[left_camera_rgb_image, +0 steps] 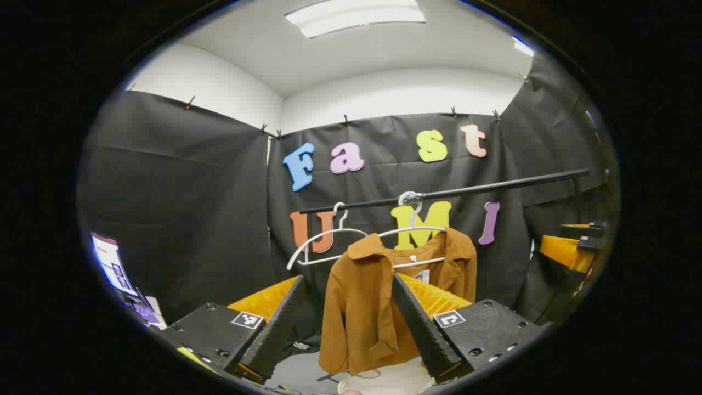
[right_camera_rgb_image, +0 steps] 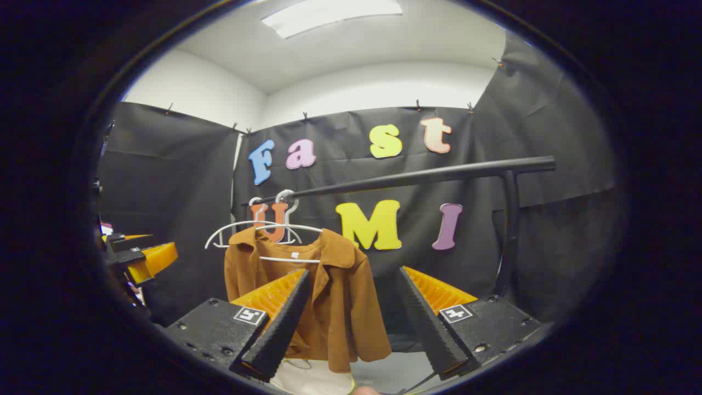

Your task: Grasp the clothes on the hanger with both hands and then place them into the laundry hamper below.

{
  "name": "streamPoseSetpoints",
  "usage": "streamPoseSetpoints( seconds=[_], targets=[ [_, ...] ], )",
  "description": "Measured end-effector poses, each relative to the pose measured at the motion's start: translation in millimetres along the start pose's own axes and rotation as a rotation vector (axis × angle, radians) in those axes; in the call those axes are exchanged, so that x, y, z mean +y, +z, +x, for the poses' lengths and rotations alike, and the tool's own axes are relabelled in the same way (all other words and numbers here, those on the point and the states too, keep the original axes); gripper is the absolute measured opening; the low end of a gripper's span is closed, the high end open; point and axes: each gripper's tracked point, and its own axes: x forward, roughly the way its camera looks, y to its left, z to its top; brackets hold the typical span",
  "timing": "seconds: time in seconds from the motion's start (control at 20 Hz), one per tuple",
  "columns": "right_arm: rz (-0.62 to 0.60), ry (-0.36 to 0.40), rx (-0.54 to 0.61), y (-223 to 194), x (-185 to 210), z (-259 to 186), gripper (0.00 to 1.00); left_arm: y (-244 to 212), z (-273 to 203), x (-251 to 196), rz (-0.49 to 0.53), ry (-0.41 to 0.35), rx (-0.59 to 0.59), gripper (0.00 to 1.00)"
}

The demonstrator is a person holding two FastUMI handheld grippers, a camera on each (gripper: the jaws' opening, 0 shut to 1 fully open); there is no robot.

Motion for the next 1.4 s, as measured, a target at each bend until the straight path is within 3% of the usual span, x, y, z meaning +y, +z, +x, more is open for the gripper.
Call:
streamPoseSetpoints(
  seconds=[0.15,0.55,0.85,0.95,1.1,1.4],
  targets=[
    [-0.047,-0.016,0.031,-11.6,-4.9,4.5,0.99,-2.7,-2.3,-3.0,-0.001,0.014,0.010,0.99],
    [0.027,-0.095,0.074,-26.2,-7.5,32.3,0.98,-9.1,27.6,2.2,-0.002,-0.045,0.021,0.99],
    [0.065,-0.066,0.152,-63.5,17.9,61.7,0.98,-38.0,52.6,-11.4,-0.071,-0.098,0.088,1.00],
    [0.089,-0.021,0.140,-77.9,32.7,78.3,0.97,-43.0,64.0,-17.6,-0.075,-0.112,0.063,1.00],
    [0.119,-0.012,0.255,-131.1,42.4,99.7,0.95,-72.9,83.2,-36.0,-0.090,-0.151,0.116,1.00],
    [0.221,0.004,0.324,-158.2,52.7,155.2,0.94,-99.4,127.1,-61.5,-0.138,-0.194,0.112,0.98]
  ],
)
